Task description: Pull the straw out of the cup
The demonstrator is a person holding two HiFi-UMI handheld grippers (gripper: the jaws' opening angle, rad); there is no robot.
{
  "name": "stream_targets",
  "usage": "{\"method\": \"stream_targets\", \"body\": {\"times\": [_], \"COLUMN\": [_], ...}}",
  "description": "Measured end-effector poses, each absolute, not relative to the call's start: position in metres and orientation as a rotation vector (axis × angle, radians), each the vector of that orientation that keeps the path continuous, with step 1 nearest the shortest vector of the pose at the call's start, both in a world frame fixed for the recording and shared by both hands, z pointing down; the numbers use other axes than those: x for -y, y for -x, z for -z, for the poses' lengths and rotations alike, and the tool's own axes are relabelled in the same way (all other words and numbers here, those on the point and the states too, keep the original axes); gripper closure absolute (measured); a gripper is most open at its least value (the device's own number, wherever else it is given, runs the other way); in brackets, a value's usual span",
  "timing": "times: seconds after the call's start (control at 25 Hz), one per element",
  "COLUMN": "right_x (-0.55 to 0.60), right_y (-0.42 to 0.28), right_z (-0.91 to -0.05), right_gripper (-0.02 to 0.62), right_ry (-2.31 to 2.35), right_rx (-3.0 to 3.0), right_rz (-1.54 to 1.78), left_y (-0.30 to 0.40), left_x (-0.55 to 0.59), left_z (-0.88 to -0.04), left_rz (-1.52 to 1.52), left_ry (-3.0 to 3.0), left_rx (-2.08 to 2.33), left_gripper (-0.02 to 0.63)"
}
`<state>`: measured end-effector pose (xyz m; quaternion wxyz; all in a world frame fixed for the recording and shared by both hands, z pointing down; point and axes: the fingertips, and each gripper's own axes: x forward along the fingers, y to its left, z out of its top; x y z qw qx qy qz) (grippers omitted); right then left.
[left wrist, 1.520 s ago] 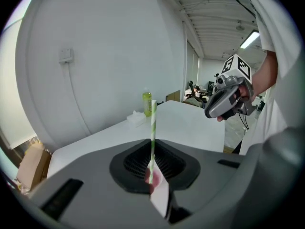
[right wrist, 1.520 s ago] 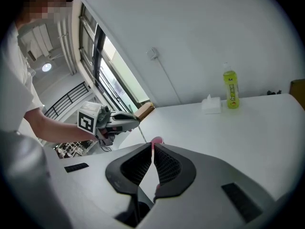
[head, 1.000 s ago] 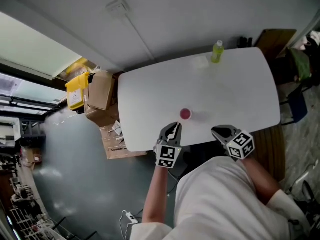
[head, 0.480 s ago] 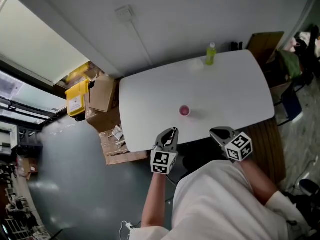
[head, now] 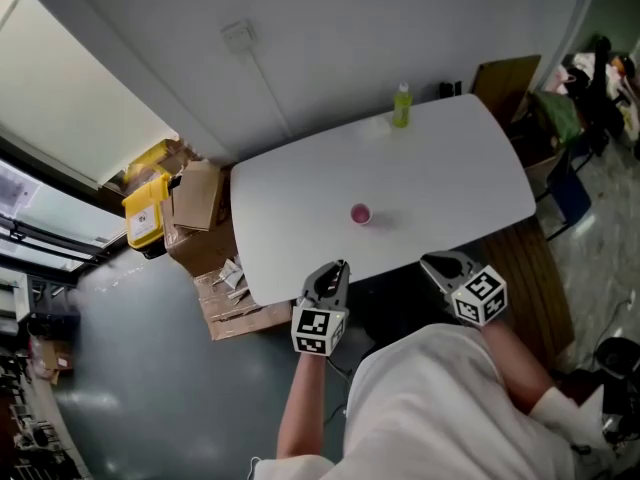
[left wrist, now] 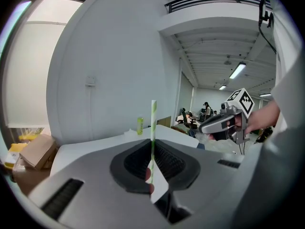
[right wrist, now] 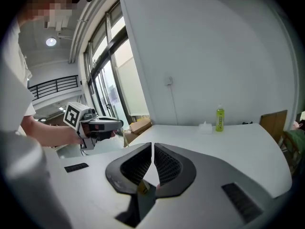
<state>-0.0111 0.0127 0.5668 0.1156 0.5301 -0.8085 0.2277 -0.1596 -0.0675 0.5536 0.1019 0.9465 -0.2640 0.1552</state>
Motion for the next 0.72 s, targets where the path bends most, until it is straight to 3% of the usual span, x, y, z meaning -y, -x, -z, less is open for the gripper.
{"method": "stream_targets", "body": {"times": [0.72], "right_x": [-0.033], "right_y": [-0.014], "right_z": [-0.558], "right_gripper": [0.555], "right_ry": [-1.55], "right_rx": [2.397], "right_rz": [-0.556], "left_y": [0.163], "left_x": [0.026], "left_z": [-0.533], "left_rz": [-0.375], "left_ry": [-2.715], "left_rx": [0.875], "left_gripper": [0.584]}}
